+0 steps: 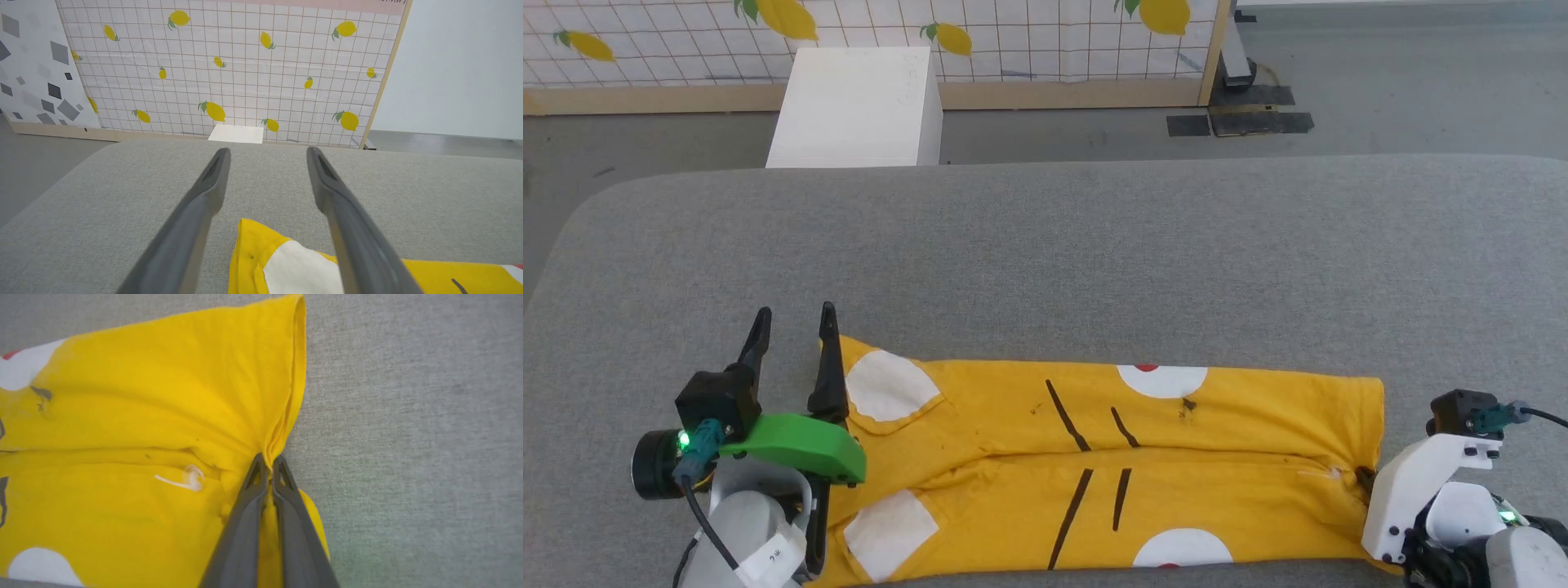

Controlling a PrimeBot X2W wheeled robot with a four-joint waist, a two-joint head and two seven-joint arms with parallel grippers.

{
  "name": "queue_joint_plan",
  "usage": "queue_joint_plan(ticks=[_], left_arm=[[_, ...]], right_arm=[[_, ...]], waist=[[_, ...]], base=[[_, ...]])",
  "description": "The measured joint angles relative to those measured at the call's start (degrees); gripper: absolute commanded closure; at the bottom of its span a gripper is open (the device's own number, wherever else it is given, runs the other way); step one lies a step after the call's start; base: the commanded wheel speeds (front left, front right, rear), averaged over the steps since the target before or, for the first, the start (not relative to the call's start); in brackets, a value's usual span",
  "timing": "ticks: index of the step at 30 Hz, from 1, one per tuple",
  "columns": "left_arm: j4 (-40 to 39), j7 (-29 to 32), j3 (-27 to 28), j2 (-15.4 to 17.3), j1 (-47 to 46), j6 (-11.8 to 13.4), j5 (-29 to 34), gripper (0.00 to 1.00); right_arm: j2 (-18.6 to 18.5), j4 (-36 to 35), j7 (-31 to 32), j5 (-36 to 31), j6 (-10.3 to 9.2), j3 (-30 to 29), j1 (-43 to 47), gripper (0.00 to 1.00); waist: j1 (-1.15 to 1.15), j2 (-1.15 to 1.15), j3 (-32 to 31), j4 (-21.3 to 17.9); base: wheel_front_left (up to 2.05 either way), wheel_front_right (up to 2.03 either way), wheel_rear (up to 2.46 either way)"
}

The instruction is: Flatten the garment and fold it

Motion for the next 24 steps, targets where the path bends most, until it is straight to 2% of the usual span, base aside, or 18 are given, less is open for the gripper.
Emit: queue_joint_plan(ticks=[4,9,12,17,21,24], left_arm=[[-0.1,0.0,1.1,-0.4,0.0,-0.2,0.4,0.00],[-0.6,0.0,1.8,-1.0,0.2,-0.8,0.8,0.00],[-1.2,0.0,2.5,-1.4,0.5,-1.0,0.9,0.00],[-1.4,0.0,3.1,-1.9,1.1,-1.6,1.3,0.00],[-1.4,0.0,3.5,-2.1,1.5,-2.0,2.0,0.00],[-1.4,0.0,3.8,-2.3,1.9,-2.1,2.3,0.00]], right_arm=[[0.4,-3.0,-0.8,-2.7,0.01,-2.8,1.4,1.00],[0.5,-6.8,-4.6,-11.9,0.03,-11.2,2.0,1.00],[0.5,-7.8,-7.3,-17.8,0.02,-16.2,2.0,1.00],[-0.6,-7.0,-11.2,-24.0,0.02,-22.1,1.8,1.00],[-1.9,-6.6,-12.3,-25.3,0.02,-22.8,1.3,1.00],[-2.0,-7.6,-10.4,-24.0,0.02,-19.5,1.6,1.00]], waist=[[0.00,0.00,-0.2,0.0],[0.00,0.00,-0.5,-0.1],[0.00,0.00,-0.5,-0.1],[0.00,0.00,-0.3,0.0],[0.00,0.00,-0.3,0.0],[0.00,0.00,-0.3,0.4]], base=[[0.00,0.00,0.00],[0.00,0.00,0.00],[0.00,0.00,0.00],[0.00,0.00,0.00],[0.00,0.00,0.00],[0.00,0.00,0.00]])
